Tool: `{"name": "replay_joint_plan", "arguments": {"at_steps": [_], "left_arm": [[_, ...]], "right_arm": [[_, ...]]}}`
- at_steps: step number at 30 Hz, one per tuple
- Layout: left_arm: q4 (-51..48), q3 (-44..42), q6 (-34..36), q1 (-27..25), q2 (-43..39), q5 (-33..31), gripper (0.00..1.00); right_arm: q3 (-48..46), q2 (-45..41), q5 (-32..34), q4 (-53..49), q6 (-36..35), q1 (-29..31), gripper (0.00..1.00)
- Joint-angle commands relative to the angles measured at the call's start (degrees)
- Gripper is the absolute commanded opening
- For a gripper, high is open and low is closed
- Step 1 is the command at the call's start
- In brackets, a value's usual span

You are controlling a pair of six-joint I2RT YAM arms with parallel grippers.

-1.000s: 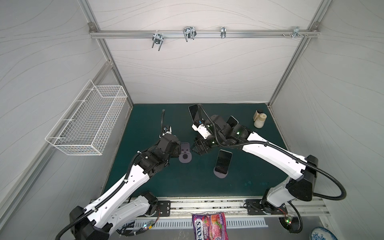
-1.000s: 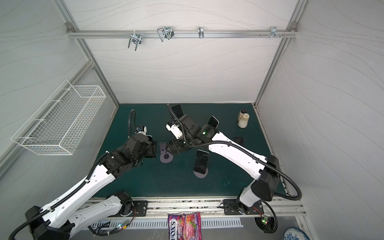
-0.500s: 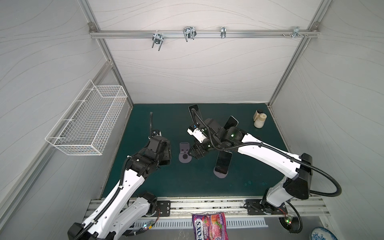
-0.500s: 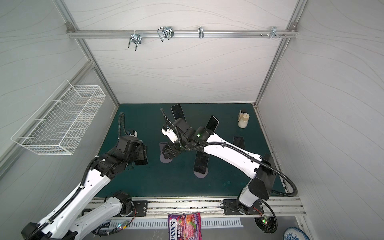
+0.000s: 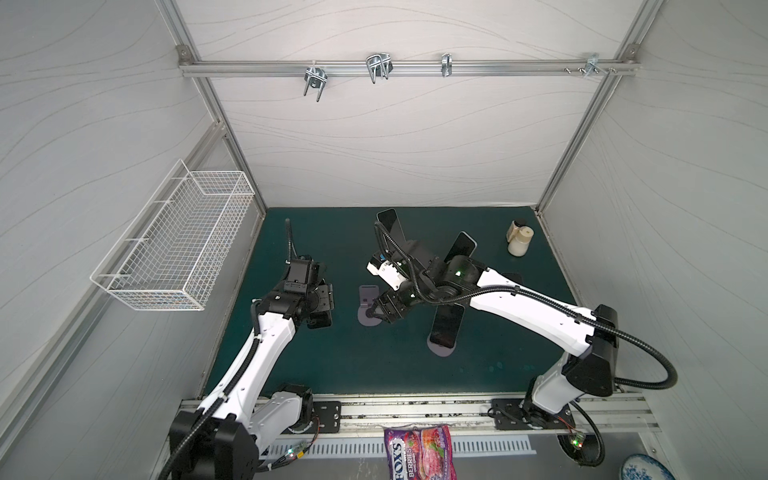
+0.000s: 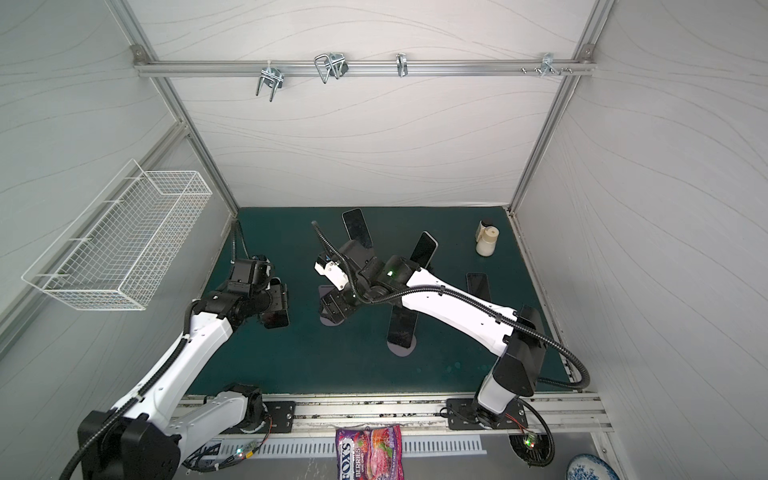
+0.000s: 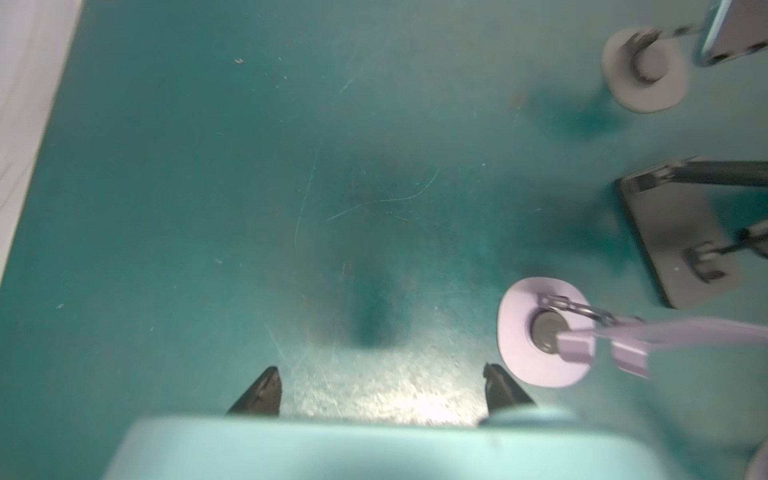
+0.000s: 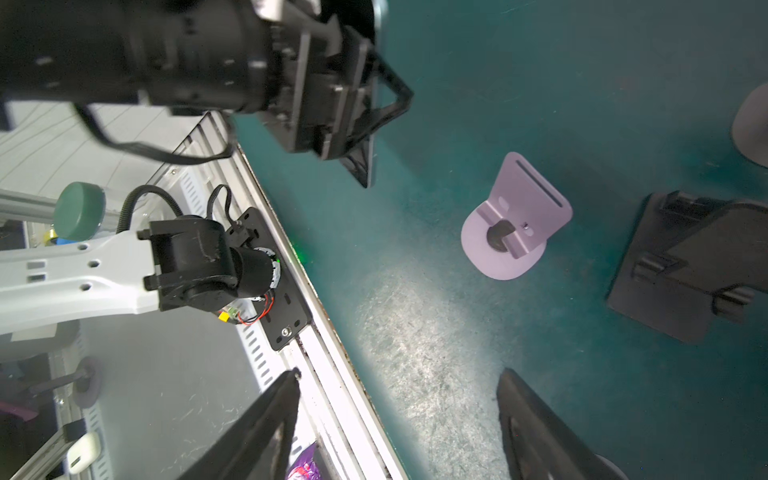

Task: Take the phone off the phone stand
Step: 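Carry the teal-edged phone toward the left arm's side while the right arm withdraws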

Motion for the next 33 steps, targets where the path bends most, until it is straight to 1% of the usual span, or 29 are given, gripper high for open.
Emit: {"name": "replay_joint_plan", "arguments": {"at_steps": [1,9,16,22,27,30,33], "left_arm": [[4.5,4.6,4.3,1.4,4.1,2.1,0.60],[7.0,10.2,5.7,4.1,13.2,3.1,0.60],[7.7,16.4,7.9,4.7,20.9,4.3,0.60],[6.6,23.3,8.8,5.2,28.9,4.7,0.59],[5.2,29.3,9.4,5.6,36.4,4.5,0.59],[2.8,33.7,10.0,5.7,41.0,3.8,0.59],[0.8,37.1,10.2,5.8,43.6,2.7,0.59]], "right_arm": [[2.5,1.0,-2.3,-0.5,0.6,0.5,0.76],[3.2,2.1,-2.9,-0.8,1.6,0.6,0.76],[5.0,4.2,-6.0,0.3,4.4,0.7,0.75],[6.5,5.9,-5.8,-0.3,4.5,0.7,0.75],[6.4,6.3,-6.0,0.0,3.1,0.5,0.75],[5.8,6.8,-9.0,-0.5,3.3,-0.4,0.75],[4.6,6.3,-12.4,-1.5,4.3,-1.4,0.75]]}}
